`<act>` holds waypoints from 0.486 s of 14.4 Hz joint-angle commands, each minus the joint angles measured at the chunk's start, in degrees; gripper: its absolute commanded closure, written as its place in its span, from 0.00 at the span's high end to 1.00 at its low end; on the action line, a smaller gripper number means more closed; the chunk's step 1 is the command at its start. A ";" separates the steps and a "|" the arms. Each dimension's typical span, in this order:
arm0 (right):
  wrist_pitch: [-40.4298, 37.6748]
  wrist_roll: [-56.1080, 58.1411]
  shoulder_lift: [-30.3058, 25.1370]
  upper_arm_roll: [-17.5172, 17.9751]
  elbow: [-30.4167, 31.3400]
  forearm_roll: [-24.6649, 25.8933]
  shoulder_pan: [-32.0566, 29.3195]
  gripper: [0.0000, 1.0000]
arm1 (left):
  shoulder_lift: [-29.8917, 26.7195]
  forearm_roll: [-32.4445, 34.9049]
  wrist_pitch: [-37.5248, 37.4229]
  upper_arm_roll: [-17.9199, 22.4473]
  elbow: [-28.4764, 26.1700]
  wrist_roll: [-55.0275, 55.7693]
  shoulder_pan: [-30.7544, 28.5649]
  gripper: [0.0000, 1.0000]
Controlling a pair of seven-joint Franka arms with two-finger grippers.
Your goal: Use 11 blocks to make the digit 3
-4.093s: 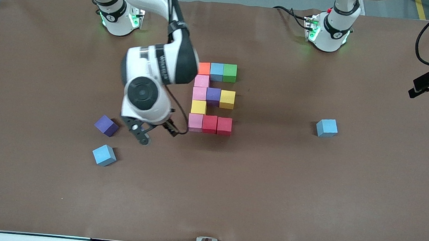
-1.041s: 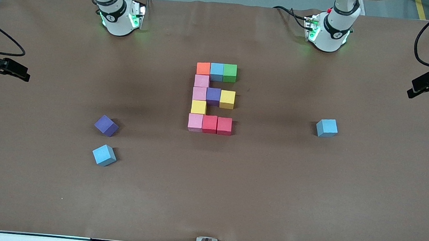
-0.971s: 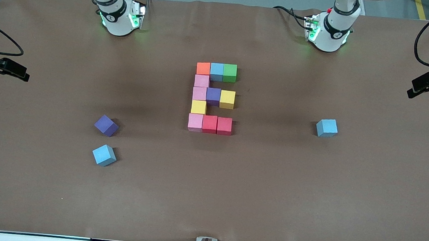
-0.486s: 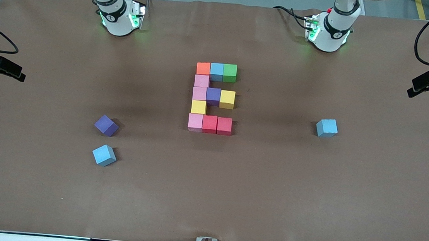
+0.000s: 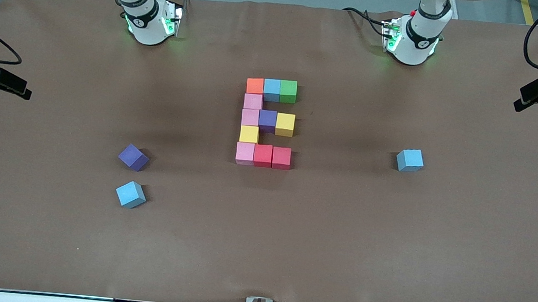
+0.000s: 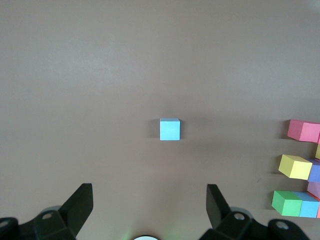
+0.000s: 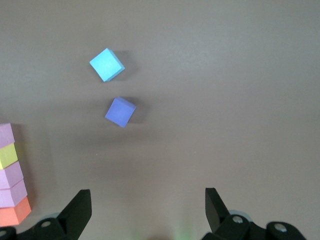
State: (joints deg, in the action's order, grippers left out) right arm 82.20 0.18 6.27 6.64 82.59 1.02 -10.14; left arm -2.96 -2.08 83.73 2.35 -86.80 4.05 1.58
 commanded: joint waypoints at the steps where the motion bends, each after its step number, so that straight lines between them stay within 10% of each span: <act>1: -1.69 -0.27 -0.03 0.74 -0.85 -0.67 -0.49 1.00 | -0.99 -0.30 -0.24 0.03 0.14 -0.89 -0.09 1.00; 7: -5.91 -0.35 -0.38 -9.19 -0.59 -1.71 9.35 1.00 | -0.82 -0.12 2.05 0.29 -0.12 -4.05 -0.17 1.00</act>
State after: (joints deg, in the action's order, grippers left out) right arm 77.06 0.11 6.27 0.80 82.14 0.81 -3.07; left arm -3.34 -2.08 84.74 2.42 -86.63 2.36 1.51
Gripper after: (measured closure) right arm 0.000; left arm 0.000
